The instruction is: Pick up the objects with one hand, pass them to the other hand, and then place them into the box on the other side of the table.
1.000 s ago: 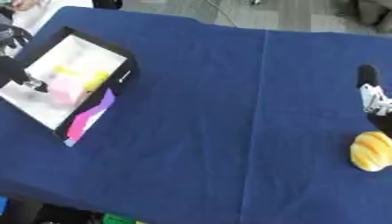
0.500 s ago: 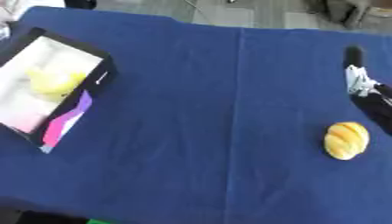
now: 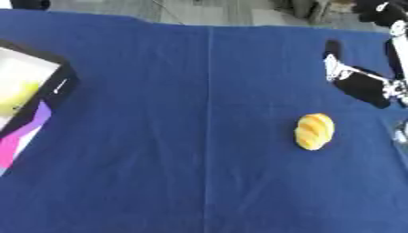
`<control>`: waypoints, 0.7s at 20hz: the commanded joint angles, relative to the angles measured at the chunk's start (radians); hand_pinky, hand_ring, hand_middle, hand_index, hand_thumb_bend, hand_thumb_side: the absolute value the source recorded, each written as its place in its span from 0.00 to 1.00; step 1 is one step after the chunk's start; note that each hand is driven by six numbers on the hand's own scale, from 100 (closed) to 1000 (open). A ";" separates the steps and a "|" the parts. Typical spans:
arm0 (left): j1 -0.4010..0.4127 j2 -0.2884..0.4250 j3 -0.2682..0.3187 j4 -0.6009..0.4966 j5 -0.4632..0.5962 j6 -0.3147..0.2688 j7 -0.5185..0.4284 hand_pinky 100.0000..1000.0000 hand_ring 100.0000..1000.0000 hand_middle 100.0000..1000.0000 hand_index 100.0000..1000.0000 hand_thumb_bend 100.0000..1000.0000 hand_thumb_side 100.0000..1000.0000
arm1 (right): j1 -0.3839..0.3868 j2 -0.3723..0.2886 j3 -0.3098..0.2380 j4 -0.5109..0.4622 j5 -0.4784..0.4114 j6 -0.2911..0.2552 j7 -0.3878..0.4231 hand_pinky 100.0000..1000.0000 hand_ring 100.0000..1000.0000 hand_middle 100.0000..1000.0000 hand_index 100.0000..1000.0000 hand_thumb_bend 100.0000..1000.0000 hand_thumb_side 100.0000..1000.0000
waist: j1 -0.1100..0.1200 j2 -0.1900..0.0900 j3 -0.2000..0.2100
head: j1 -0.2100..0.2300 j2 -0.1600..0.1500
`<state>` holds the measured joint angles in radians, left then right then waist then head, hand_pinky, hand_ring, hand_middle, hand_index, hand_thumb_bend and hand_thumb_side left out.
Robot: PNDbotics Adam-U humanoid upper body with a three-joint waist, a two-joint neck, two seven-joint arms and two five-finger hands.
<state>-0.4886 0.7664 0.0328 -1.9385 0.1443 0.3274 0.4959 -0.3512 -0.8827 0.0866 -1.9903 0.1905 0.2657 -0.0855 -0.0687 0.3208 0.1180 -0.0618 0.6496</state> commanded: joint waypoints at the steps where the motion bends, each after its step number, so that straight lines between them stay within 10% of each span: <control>1: 0.001 -0.021 0.011 -0.022 0.077 -0.080 0.060 0.83 0.76 0.77 0.88 0.63 0.53 | -0.006 -0.090 -0.035 -0.010 -0.042 0.009 0.214 0.86 0.80 0.76 0.88 0.09 0.15 | 0.002 -0.025 0.000 | -0.017 0.002; 7: 0.005 -0.074 0.003 -0.021 0.099 -0.119 0.079 0.82 0.76 0.76 0.87 0.63 0.51 | 0.008 -0.155 -0.044 -0.010 -0.008 -0.042 0.542 0.89 0.85 0.80 0.87 0.14 0.09 | -0.001 -0.025 0.005 | -0.042 0.002; 14: -0.001 -0.098 -0.003 -0.014 0.096 -0.110 0.086 0.80 0.74 0.74 0.84 0.63 0.49 | 0.016 -0.203 -0.044 -0.010 0.037 -0.073 0.743 0.91 0.88 0.82 0.86 0.26 0.00 | -0.004 -0.026 0.014 | -0.059 -0.001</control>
<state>-0.4761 0.6561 0.0268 -1.9444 0.2410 0.2177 0.5782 -0.3314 -1.0403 0.0569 -1.9905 0.2111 0.1973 0.6320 -0.0756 0.3204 0.1313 -0.1169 0.6529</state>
